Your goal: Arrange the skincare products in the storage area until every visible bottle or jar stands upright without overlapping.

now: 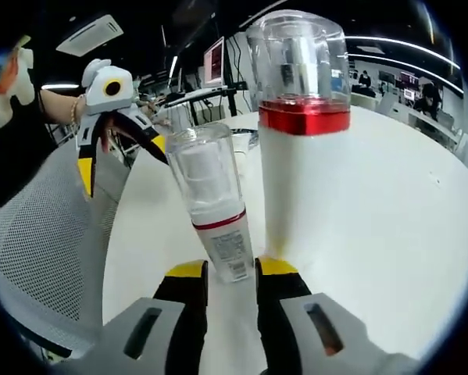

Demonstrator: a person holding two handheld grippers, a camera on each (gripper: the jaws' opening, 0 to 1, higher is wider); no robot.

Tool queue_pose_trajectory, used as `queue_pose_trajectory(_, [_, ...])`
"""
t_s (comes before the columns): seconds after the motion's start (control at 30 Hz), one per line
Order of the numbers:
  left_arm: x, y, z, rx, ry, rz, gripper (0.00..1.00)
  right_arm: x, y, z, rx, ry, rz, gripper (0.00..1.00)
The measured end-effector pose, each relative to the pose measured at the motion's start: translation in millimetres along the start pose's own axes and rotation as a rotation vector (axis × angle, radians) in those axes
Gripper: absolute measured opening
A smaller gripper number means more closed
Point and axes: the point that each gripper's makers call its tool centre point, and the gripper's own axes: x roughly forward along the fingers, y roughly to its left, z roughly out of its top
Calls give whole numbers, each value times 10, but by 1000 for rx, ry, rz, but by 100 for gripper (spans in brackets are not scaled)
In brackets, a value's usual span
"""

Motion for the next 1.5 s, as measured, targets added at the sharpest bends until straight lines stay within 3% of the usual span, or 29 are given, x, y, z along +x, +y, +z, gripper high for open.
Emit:
queue_pose_trajectory(0.3, [-69,-10,-24,-8,-4,-5,69,-92,77,16,48,5,-46,32])
queue_pose_trajectory(0.4, [-115,-54,13,-29,-25,-26,72,-135,124,74,89,-34,-62,35])
queue_pose_trajectory(0.53, [-181,-58,26,-28,-42,-27,75,-186,205,86,107,-31,-88,41])
queue_pose_trajectory(0.67, [-257,-19,-15,-32,-57,-15,80,-258,243,60,166,-35,-139,51])
queue_pose_trajectory(0.8, [-358,-6,-69,-54,-70,-1,83,-312,326,9,190,-41,-160,55])
queue_pose_trajectory(1.17, [-678,7,-254,-131,-95,34,82,-338,559,-37,256,-40,-206,75])
queue_pose_trajectory(1.5, [-976,115,-298,-159,-126,88,90,-313,708,252,339,-133,-241,92])
